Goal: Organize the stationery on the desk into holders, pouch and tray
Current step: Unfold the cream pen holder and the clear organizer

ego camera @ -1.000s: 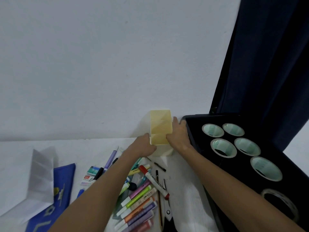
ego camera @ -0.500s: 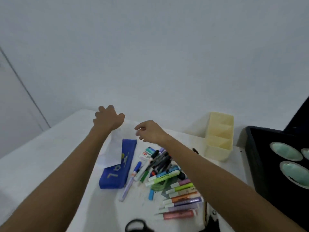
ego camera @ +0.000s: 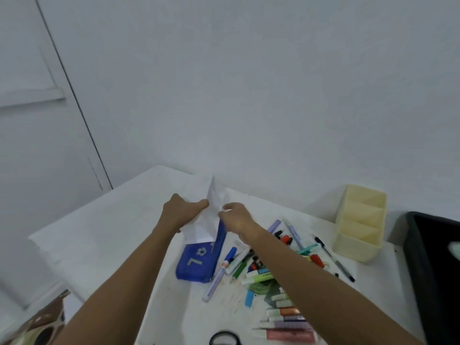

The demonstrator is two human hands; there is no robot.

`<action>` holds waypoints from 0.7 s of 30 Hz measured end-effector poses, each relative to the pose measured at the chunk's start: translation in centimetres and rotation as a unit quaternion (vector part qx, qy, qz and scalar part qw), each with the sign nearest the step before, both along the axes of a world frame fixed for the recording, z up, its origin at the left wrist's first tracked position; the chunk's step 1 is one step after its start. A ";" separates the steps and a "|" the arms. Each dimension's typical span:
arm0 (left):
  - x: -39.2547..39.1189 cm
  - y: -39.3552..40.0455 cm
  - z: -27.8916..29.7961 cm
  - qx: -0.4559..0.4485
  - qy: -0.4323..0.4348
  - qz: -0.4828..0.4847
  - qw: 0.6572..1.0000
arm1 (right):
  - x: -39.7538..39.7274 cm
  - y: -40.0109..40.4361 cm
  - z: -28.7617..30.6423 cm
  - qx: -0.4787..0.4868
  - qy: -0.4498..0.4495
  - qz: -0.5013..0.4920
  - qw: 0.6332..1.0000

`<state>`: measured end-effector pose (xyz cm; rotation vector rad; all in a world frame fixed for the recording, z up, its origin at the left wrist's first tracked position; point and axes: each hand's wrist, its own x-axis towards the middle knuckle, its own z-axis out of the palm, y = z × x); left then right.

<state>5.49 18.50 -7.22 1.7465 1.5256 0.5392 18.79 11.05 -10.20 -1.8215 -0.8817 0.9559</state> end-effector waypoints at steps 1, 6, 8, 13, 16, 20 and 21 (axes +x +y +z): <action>0.2 0.0 0.5 -0.015 -0.060 -0.016 0.998 | 1.2 -0.4 0.6 0.015 0.009 -0.038 0.999; 2.5 -1.4 2.5 -0.096 -0.257 -0.247 0.929 | 7.2 -4.3 5.9 0.080 0.084 -0.016 0.993; 4.7 -1.4 2.8 -0.083 -0.227 -0.311 0.919 | 9.2 -6.2 7.6 0.112 0.039 0.004 0.993; 11.8 -2.2 3.9 0.032 -0.101 -0.398 0.911 | 13.3 -9.2 8.3 0.150 -0.127 -0.050 0.979; 16.0 -3.1 4.5 0.096 -0.052 -0.416 0.903 | 15.4 -10.2 7.1 0.157 -0.171 -0.125 0.965; 19.5 -3.7 3.3 0.133 -0.009 -0.410 0.902 | 16.9 -10.8 5.3 0.155 -0.189 -0.172 0.954; 20.1 -3.8 2.8 0.138 -0.007 -0.413 0.900 | 17.1 -10.8 4.9 0.151 -0.198 -0.181 0.951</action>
